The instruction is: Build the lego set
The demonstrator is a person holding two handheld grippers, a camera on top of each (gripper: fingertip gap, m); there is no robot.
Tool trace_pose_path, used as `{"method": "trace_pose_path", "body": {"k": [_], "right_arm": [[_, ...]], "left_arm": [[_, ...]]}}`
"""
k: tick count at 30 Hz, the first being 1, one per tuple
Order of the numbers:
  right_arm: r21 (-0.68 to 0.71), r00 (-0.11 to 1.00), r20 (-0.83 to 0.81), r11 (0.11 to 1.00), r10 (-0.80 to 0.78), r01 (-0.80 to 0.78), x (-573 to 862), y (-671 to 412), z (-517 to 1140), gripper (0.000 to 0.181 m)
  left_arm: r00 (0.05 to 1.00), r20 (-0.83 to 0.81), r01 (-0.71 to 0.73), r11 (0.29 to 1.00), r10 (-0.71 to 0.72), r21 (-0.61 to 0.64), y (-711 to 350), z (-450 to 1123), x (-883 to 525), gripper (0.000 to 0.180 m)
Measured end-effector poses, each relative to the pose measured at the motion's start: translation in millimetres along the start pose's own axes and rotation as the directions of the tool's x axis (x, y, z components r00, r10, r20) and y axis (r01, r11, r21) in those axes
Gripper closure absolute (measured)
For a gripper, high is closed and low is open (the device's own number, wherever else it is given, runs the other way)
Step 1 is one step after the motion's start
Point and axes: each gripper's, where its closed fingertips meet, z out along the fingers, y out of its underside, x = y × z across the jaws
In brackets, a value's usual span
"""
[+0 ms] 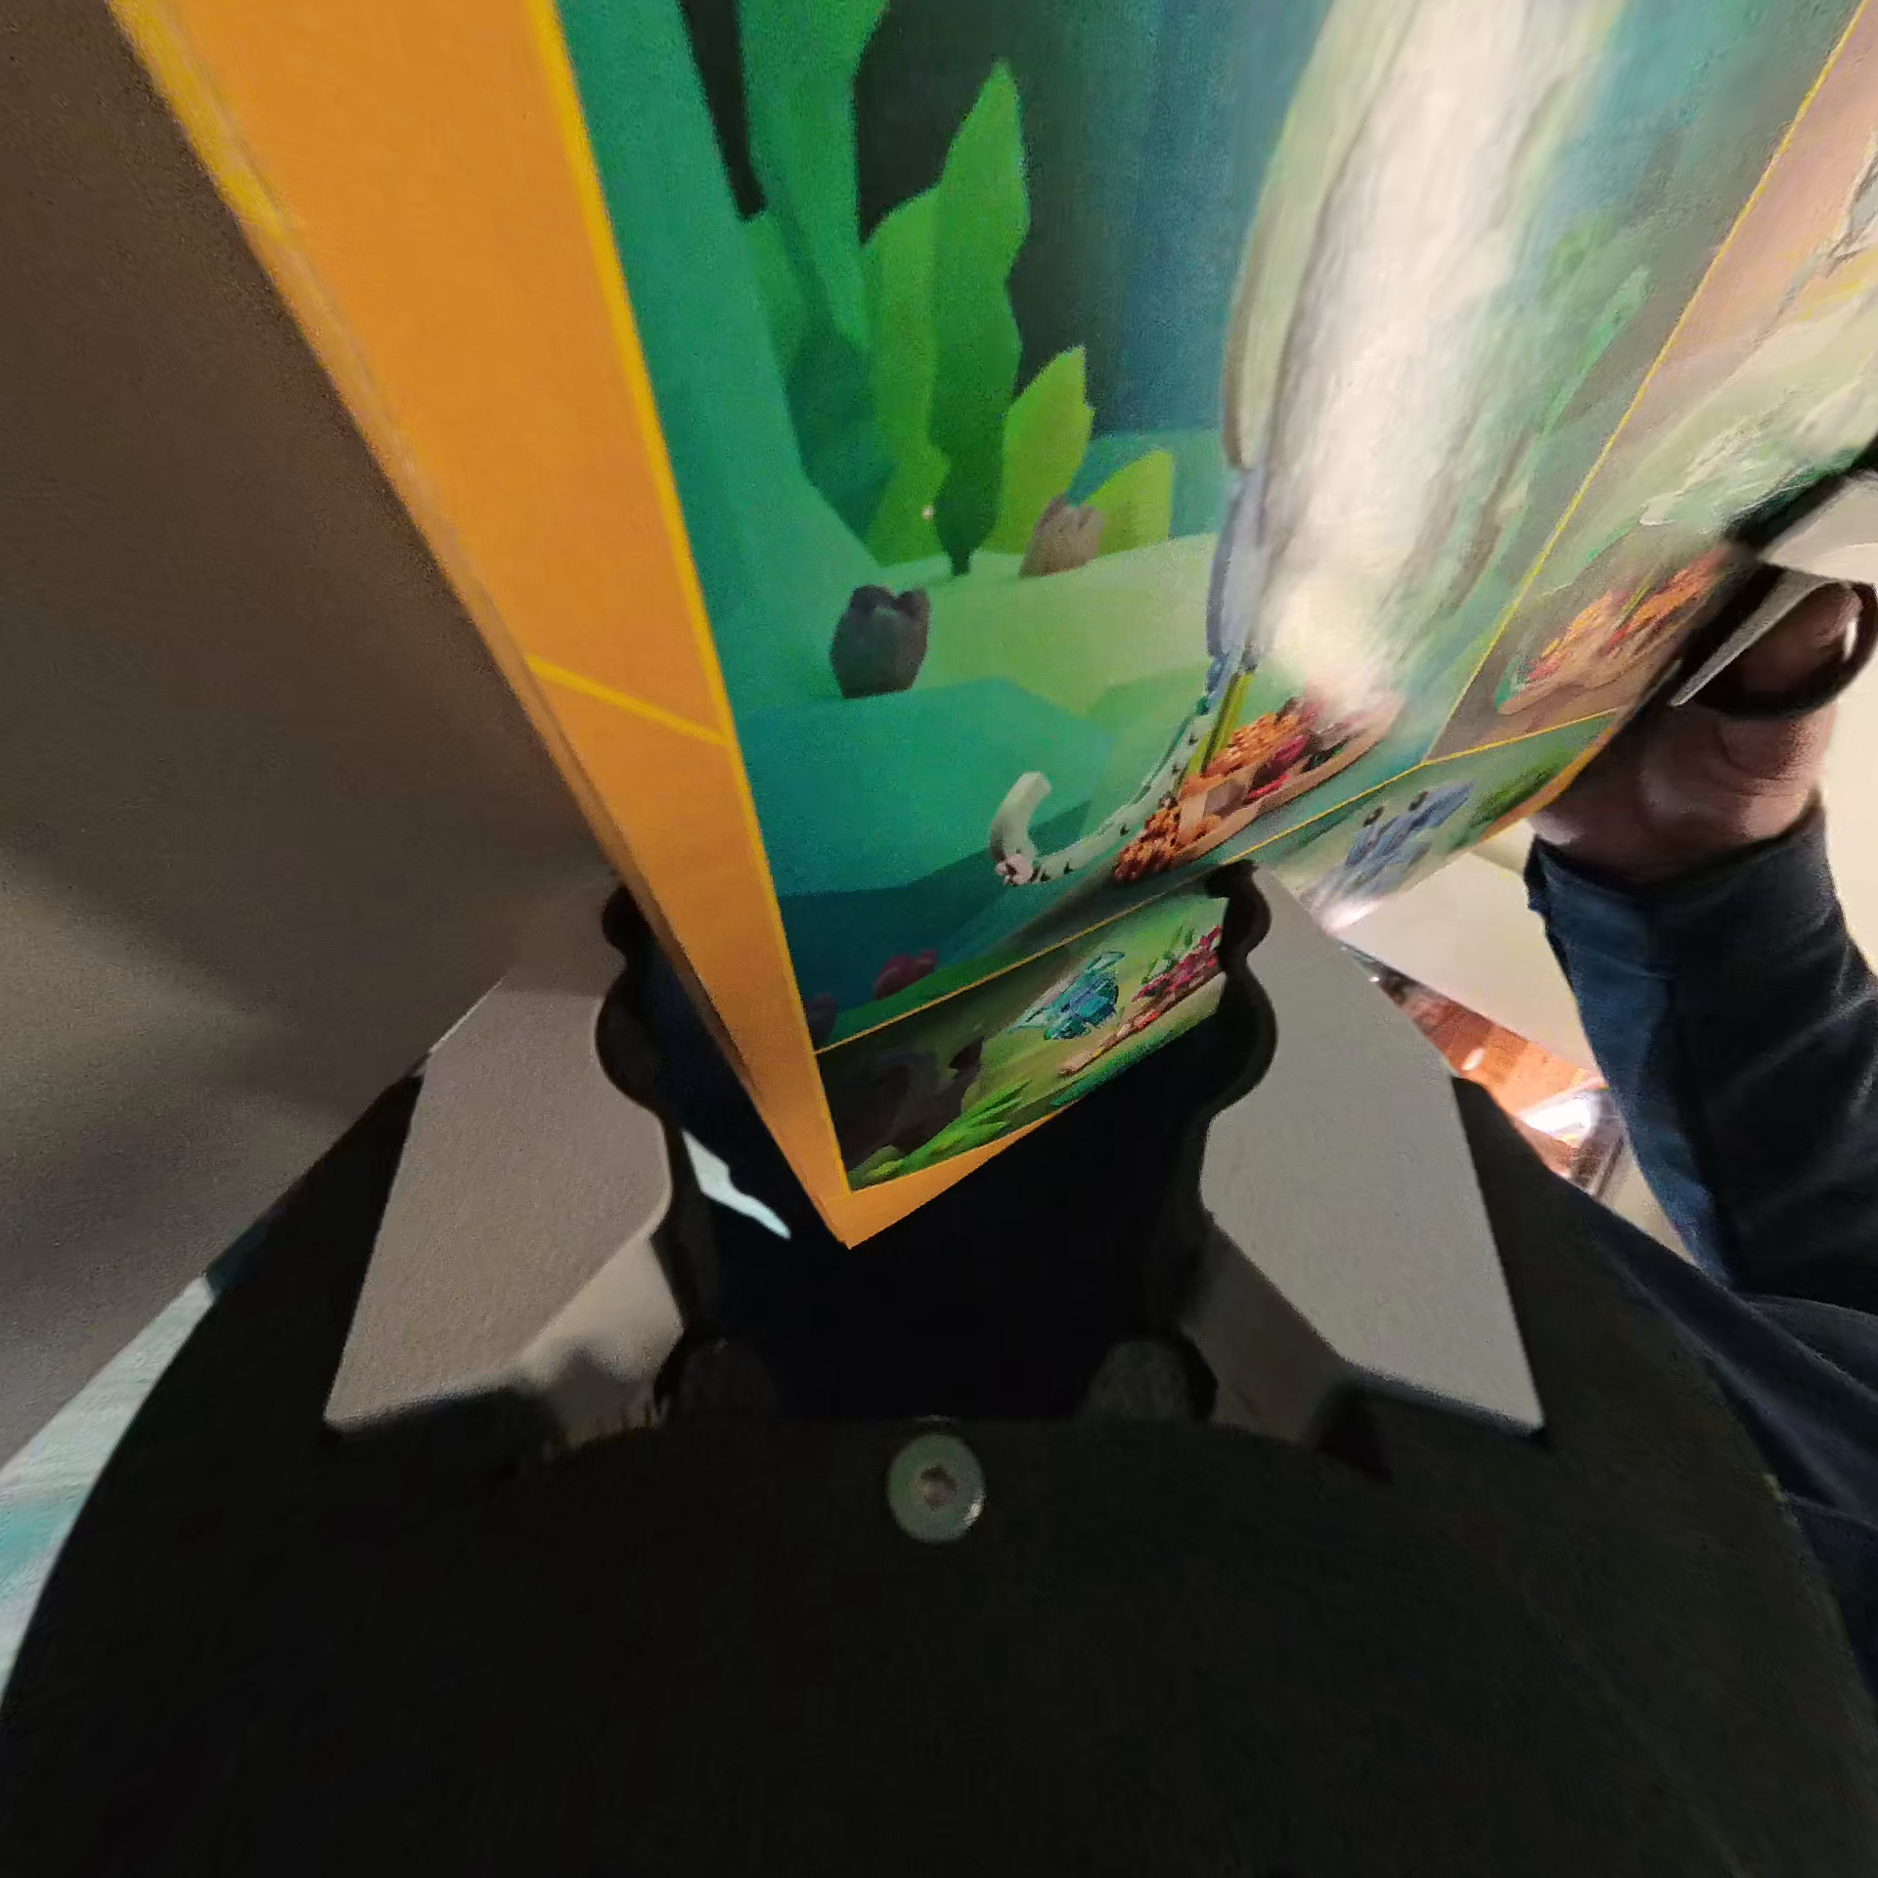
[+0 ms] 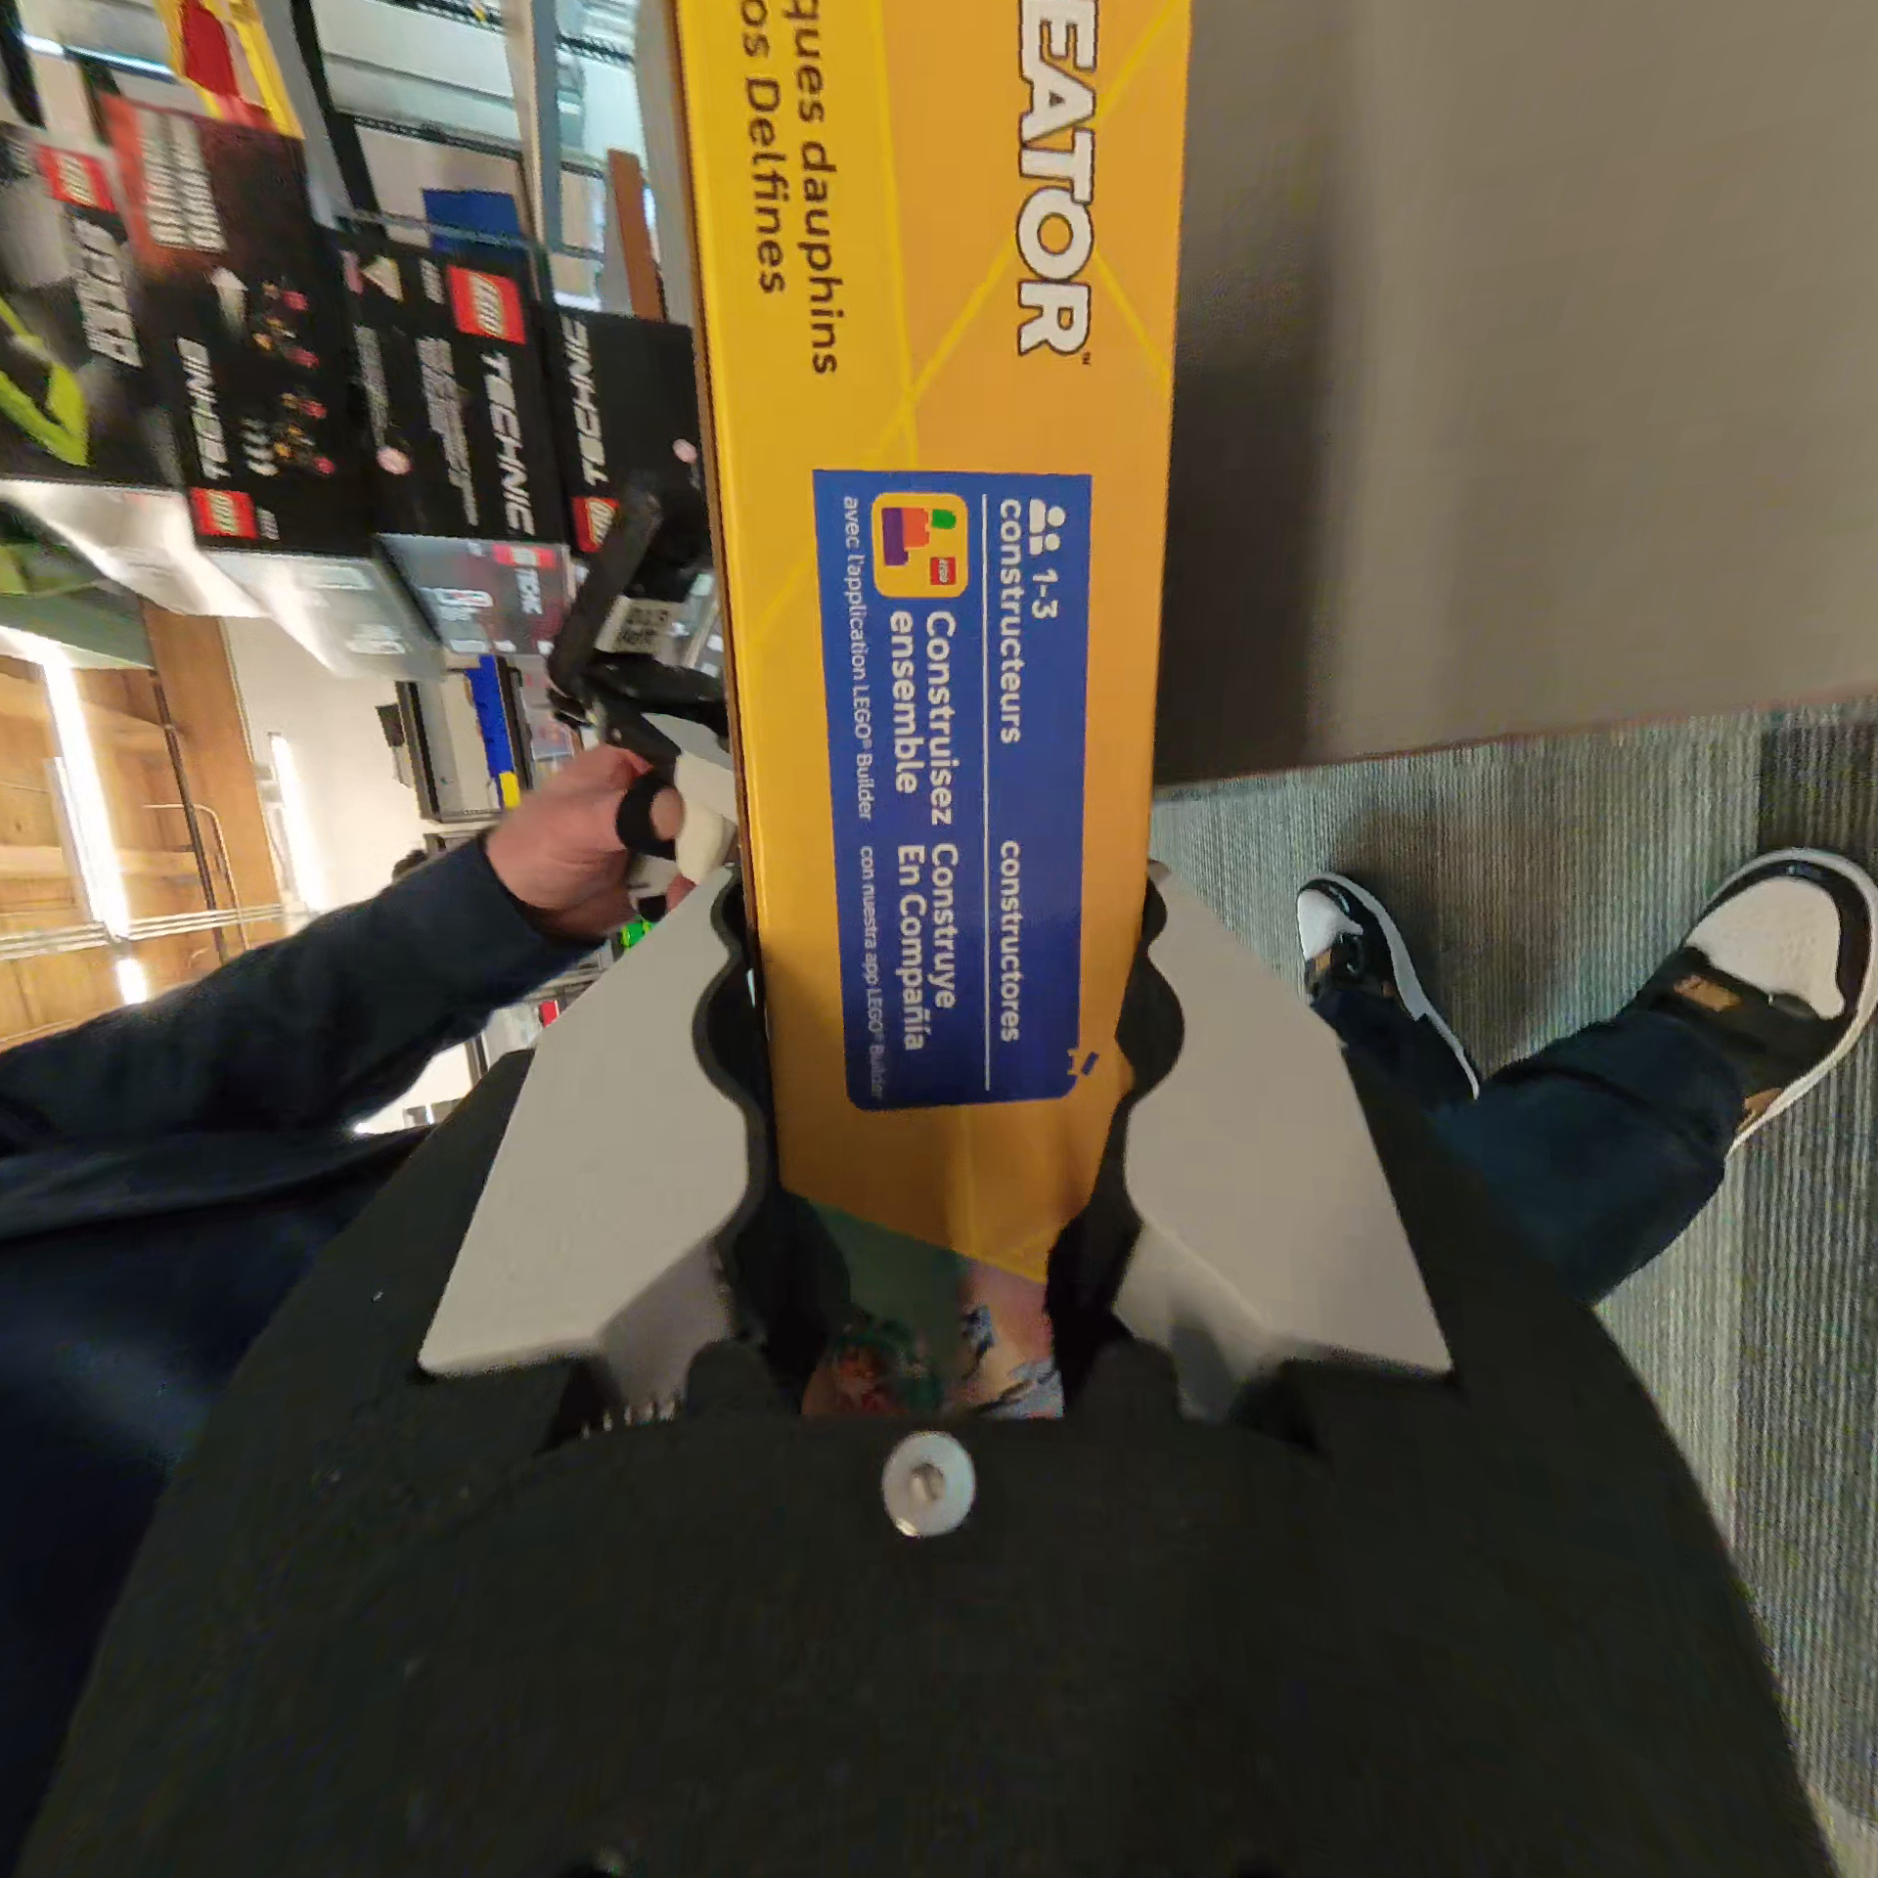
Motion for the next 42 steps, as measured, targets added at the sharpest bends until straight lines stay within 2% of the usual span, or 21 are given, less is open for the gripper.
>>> {"method": "trace_pose_path", "body": {"k": [5, 10, 15, 20, 25, 31, 42], "right_arm": [[0.041, 0.998, 0.011, 0.997, -0.066, 0.066, -34, -22, -17, 0.110], [0.088, 0.985, 0.005, 0.981, -0.172, 0.171, -76, -45, -40, 0.111], [0.176, 0.956, 0.020, 0.942, -0.293, 0.285, -132, -75, -79, 0.111], [0.242, 0.894, -0.001, 0.867, -0.449, 0.436, -196, -101, -125, 0.111], [0.333, 0.809, -0.009, 0.761, -0.588, 0.557, -276, -121, -176, 0.111], [0.433, 0.672, -0.032, 0.596, -0.739, 0.676, -359, -127, -226, 0.111], [0.600, 0.428, -0.033, 0.324, -0.903, 0.731, -466, -116, -274, 0.111]], "left_arm": [[0.995, -0.100, 0.003, 0.999, 0.001, 0.042, -9, 3, 24, 0.066], [0.979, -0.194, -0.047, 0.993, 0.067, 0.106, -23, 0, 57, 0.066], [0.952, -0.247, -0.135, 0.971, 0.182, 0.195, -45, -16, 112, 0.066], [0.909, -0.239, -0.265, 0.916, 0.342, 0.301, -72, -51, 183, 0.068], [0.843, -0.192, -0.395, 0.821, 0.502, 0.411, -92, -97, 266, 0.068], [0.765, -0.057, -0.528, 0.675, 0.642, 0.516, -101, -158, 356, 0.065], [0.634, 0.218, -0.679, 0.400, 0.742, 0.615, -78, -268, 464, 0.062]]}}
